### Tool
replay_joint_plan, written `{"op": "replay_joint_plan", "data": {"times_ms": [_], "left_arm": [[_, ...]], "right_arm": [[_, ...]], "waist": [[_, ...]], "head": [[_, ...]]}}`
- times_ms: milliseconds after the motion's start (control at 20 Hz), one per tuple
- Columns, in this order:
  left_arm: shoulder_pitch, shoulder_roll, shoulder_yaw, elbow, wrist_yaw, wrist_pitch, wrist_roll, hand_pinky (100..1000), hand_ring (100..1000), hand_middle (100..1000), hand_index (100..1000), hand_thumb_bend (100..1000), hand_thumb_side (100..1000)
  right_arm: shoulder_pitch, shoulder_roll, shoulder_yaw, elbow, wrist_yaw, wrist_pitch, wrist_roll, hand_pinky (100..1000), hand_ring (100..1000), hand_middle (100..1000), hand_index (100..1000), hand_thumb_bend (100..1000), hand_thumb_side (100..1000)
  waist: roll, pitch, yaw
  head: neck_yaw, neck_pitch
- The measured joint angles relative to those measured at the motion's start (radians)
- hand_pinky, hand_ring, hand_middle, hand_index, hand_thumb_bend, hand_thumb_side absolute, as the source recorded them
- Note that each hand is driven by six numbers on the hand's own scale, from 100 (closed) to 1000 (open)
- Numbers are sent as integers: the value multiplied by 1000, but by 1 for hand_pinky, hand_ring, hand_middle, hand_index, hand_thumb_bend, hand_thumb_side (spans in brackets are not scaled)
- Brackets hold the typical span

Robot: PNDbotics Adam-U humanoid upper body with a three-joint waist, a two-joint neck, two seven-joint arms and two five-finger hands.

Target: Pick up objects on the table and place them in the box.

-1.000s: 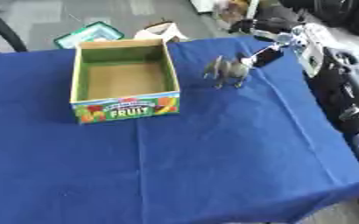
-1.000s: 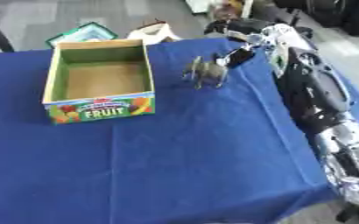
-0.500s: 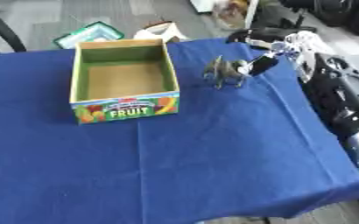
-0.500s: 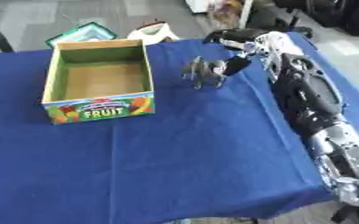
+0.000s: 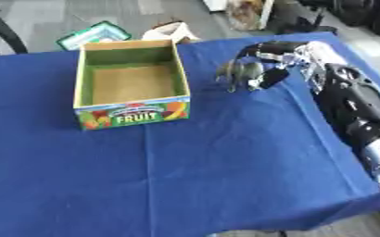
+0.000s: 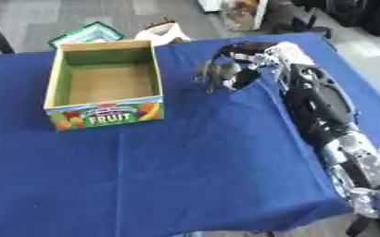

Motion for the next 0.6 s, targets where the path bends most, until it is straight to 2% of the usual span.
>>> {"op": "replay_joint_plan", "data": {"times_ms": [500, 550, 600], "left_arm": [[-6, 0, 0, 0, 0, -2, -2, 604, 537, 558, 711, 100, 812], [-6, 0, 0, 0, 0, -2, -2, 604, 537, 558, 712, 100, 812], [-7, 0, -1, 0, 0, -2, -2, 604, 537, 558, 712, 100, 812]], "right_arm": [[-1, 2, -1, 31, 52, 10, -37, 1000, 996, 960, 991, 165, 536], [-1, 3, -1, 31, 56, 10, -40, 1000, 949, 915, 968, 230, 481], [-1, 3, -1, 33, 60, 11, -43, 1000, 945, 909, 966, 238, 471]], "waist": [[1, 6, 4], [1, 6, 4], [1, 7, 7]], "head": [[-5, -4], [-5, -4], [-6, -5]]}}
